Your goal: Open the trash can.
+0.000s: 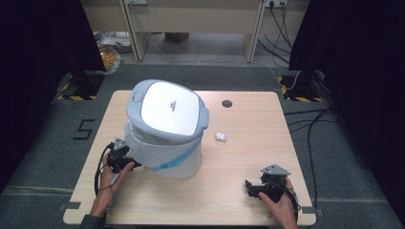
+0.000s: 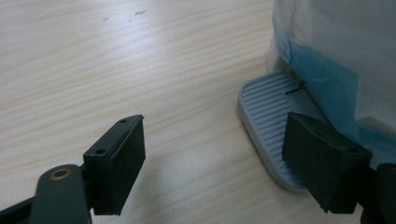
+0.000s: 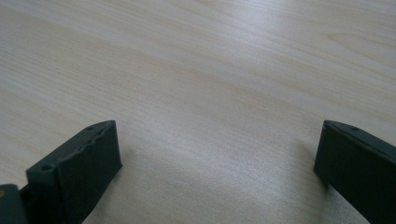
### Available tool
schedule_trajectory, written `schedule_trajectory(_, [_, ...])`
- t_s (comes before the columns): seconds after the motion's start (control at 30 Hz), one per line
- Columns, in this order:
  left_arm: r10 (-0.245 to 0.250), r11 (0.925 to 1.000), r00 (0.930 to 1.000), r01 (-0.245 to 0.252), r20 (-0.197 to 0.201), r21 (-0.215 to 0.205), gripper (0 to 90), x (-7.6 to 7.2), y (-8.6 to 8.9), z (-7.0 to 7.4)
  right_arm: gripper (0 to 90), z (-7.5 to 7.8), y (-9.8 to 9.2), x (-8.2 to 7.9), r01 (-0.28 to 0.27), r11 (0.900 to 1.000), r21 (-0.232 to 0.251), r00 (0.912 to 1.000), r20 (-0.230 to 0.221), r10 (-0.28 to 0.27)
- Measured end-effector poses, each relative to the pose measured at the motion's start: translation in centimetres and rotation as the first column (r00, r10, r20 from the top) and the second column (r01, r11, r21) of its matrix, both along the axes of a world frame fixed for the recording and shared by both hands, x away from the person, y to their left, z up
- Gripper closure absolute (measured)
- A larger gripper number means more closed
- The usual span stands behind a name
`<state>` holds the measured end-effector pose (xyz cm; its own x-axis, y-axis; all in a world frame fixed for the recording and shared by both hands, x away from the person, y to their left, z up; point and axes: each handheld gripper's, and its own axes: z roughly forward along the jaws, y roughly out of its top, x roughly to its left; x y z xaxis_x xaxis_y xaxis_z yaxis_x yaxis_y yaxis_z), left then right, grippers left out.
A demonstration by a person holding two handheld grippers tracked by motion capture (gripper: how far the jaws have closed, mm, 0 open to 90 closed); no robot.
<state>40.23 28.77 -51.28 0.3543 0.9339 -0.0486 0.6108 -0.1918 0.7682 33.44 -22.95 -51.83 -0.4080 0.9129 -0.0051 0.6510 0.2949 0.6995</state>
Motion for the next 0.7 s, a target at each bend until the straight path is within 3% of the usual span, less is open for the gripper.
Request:
schedule_trajectory(0.2, [-0.014, 0.9999, 0.9997, 0.014, -0.018, 0.005, 20.9, -0.8, -0.3, -0.2, 0.4, 0.0, 0.0, 0.0, 0.0, 1.0, -0.002, 1.0, -0.001, 0.0])
schedule_trajectory(0.57, [-0.026, 0.9983, 0.9995, 0.025, 0.018, 0.052, 23.3, -3.6, -2.0, -0.1, 0.4, 0.0, 0.0, 0.0, -0.002, 1.0, -0.003, 1.0, 0.001, 0.002])
schedule_trajectory(0.7, [-0.025, 0.9993, 0.9996, 0.024, 0.012, 0.029, 23.5, -3.9, -2.1, -0.2, 0.4, 0.0, -0.1, 0.0, -0.004, 1.0, -0.003, 1.0, 0.001, 0.004])
